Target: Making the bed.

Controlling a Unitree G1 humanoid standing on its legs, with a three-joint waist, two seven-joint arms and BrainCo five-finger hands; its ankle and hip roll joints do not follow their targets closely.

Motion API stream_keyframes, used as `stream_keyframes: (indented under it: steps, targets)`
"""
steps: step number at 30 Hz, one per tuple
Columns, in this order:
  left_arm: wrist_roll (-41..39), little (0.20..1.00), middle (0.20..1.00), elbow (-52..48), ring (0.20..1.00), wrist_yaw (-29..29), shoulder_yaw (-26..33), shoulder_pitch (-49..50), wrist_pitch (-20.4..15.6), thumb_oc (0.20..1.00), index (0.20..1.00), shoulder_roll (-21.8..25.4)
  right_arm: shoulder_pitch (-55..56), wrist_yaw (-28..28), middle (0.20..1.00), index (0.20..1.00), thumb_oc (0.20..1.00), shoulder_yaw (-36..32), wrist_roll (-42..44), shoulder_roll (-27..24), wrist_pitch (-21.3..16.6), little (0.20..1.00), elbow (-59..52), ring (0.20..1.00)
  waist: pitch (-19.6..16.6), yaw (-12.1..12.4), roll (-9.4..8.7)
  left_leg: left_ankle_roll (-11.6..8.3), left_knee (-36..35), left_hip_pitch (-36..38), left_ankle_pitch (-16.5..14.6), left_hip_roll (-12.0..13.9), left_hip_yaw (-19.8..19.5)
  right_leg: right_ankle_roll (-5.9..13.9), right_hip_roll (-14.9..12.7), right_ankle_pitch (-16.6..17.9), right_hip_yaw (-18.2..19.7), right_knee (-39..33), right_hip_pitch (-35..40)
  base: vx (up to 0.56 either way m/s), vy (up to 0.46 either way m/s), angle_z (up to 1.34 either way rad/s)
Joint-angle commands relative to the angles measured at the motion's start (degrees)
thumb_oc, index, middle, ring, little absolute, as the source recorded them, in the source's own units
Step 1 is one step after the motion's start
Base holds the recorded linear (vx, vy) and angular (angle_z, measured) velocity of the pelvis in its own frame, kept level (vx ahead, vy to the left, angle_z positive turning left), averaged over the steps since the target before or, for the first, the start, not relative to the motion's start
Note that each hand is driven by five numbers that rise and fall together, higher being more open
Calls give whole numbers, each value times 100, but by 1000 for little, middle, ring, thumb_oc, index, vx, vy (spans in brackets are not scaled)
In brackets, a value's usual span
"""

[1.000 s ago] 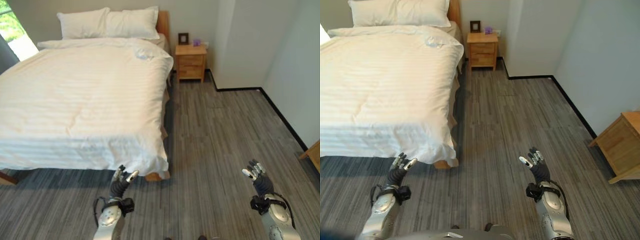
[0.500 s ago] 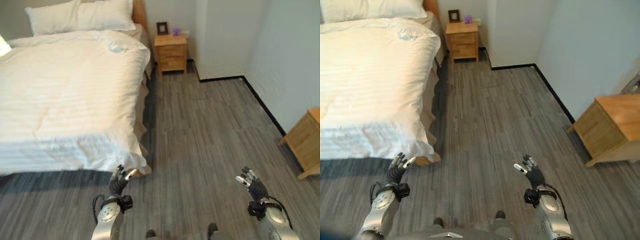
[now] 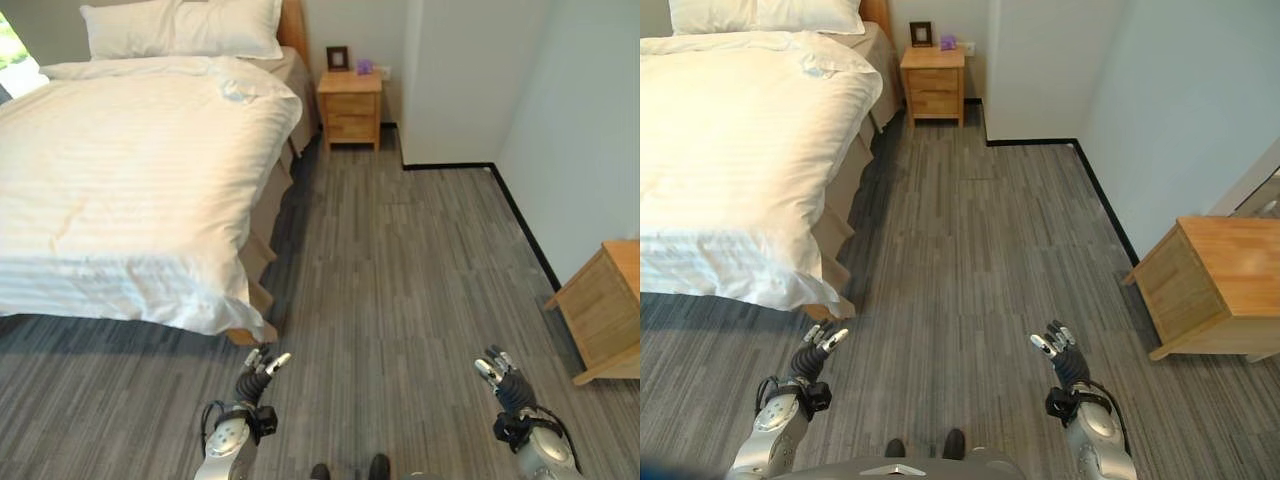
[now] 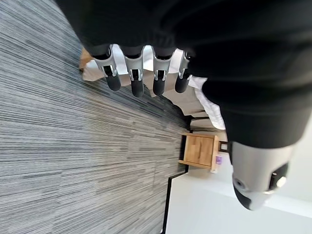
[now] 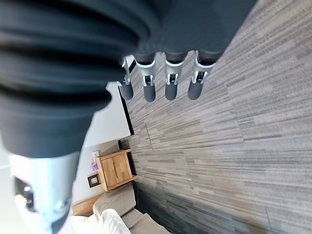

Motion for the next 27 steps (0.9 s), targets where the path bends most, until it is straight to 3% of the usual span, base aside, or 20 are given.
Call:
stream_keyframes:
  steps: [1,8,12,15,17,19,21,22,24,27]
  targets:
    - [-142,1000,1000,-286,1000,47,356,-22,-291,1000,1000,397,-194,162,1000,1000,1000,2,128,-47,-153,1000,-151,1000,-102,123,-26,436,-34,-46,-711,-155,-42,521,-925,499,507,-104,326,56,99,-1]
    - [-179,1000,1000,-218,1000,165,506,-25,-345,1000,1000,385,-314,84,1000,1000,1000,-87,-45,-69,-173,1000,-45,1000,-80,173,-59,552,-119,-102,-787,-283,68,699,-1061,585,648,-83,150,64,112,-9]
    - [-191,1000,1000,-196,1000,161,489,-130,-329,1000,1000,424,-425,101,1000,1000,1000,-77,-6,-23,-198,1000,-20,1000,85,223,-88,735,17,-93,-952,-407,10,796,-1180,651,831,891,-218,84,149,-32]
    - [-122,1000,1000,-207,1000,217,522,-183,-295,1000,1000,485,-451,104,1000,1000,1000,44,-3,35,-226,1000,-85,1000,269,261,9,913,203,-13,-1162,-411,80,759,-1415,1008,573,2360,-753,108,189,1]
    - [-23,1000,1000,-190,1000,222,489,-235,-275,1000,1000,544,-409,127,1000,1000,1000,80,-7,62,-198,1000,-117,1000,337,183,59,920,193,190,-1272,-354,24,749,-1326,1011,496,2681,-1134,231,116,6]
    - [3,1000,1000,-197,1000,225,475,-246,-288,1000,1000,558,-376,144,1000,1000,1000,65,-8,57,-188,1000,-122,1000,362,127,70,898,180,321,-1314,-331,1,745,-1256,947,479,2654,-1261,296,22,9]
    - [-29,1000,1000,-196,1000,171,414,-321,-314,1000,1000,596,-267,187,1000,1000,1000,-28,86,2,-210,1000,-180,1000,362,-176,77,726,85,868,-1466,-278,-248,707,-936,882,469,1700,-1615,625,-79,23]
    - [-67,1000,1000,-122,1000,163,384,-377,-315,1000,1000,585,-199,165,1000,1000,1000,-78,144,-29,-232,1000,-156,1000,329,-392,77,570,-17,1268,-1589,-189,-412,770,-748,1154,384,655,-1658,712,-141,56]
    - [-29,1000,1000,-115,1000,134,371,-445,-299,1000,1000,598,-90,186,1000,1000,1000,-126,117,-39,-192,1000,-200,1000,278,-582,54,437,-28,1588,-1650,-106,-564,877,-629,1514,230,-152,-1891,685,-157,59]
    - [72,1000,1000,-129,1000,117,346,-488,-306,1000,1000,600,10,239,1000,1000,1000,-171,45,-83,-139,1000,-239,1000,208,-722,116,313,95,1851,-1682,41,-686,927,-582,1688,18,-362,-1933,530,-132,48]
